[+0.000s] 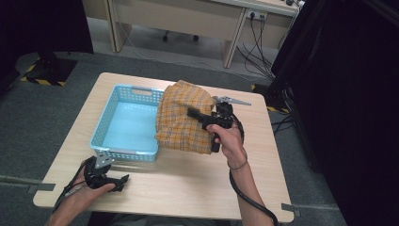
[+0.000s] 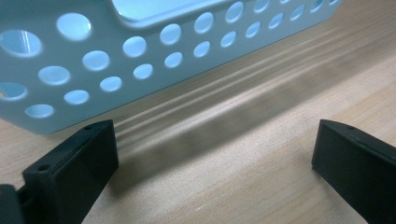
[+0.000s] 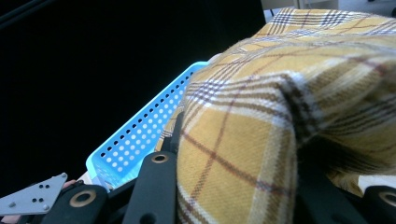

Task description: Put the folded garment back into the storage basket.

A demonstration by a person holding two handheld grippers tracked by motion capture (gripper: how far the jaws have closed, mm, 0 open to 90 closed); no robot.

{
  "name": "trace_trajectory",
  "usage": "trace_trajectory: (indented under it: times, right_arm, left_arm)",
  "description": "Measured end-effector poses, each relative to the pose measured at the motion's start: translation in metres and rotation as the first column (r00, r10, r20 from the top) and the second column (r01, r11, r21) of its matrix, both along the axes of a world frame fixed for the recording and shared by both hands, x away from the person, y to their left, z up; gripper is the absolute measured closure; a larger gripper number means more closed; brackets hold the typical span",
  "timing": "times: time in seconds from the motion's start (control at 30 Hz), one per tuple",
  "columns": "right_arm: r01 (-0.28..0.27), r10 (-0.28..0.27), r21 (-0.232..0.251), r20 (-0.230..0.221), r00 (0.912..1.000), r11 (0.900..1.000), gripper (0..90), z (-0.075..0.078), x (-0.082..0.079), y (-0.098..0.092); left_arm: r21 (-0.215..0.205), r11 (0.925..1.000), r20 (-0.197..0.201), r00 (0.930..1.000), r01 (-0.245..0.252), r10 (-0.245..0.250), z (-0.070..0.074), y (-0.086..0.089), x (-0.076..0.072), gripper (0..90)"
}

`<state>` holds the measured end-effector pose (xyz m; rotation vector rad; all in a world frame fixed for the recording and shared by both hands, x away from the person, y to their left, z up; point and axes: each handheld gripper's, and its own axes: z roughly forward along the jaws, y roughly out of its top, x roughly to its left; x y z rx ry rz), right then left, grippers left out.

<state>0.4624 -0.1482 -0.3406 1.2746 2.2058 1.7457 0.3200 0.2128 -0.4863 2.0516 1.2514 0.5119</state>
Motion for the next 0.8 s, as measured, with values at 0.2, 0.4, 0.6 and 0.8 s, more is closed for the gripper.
trace_trajectory:
  times: [0.2,0.4,0.6,0.8]
  right_arm:
    - [-0.019,0.019,0.007,-0.016,0.9997,1.000,69.9,0.003,0.005,0.019]
    - [-0.045,0.045,-0.010,-0.014,0.9989,0.999,69.9,0.007,0.010,0.045]
    - [-0.064,0.063,-0.014,-0.029,0.9976,0.998,69.9,0.007,0.015,0.073]
    - [-0.087,0.086,-0.020,-0.038,0.9956,0.996,70.0,0.004,0.019,0.099]
  left_arm:
    - [0.000,1.0000,-0.002,1.0000,0.000,0.000,0.000,0.000,0.000,0.0]
    - [0.000,1.0000,-0.002,1.0000,0.000,0.000,0.000,0.000,0.000,0.0]
    - [0.000,1.0000,-0.002,1.0000,0.000,0.000,0.000,0.000,0.000,0.0]
    - [0.001,1.0000,-0.002,1.0000,0.001,-0.001,0.000,0.000,0.000,0.0]
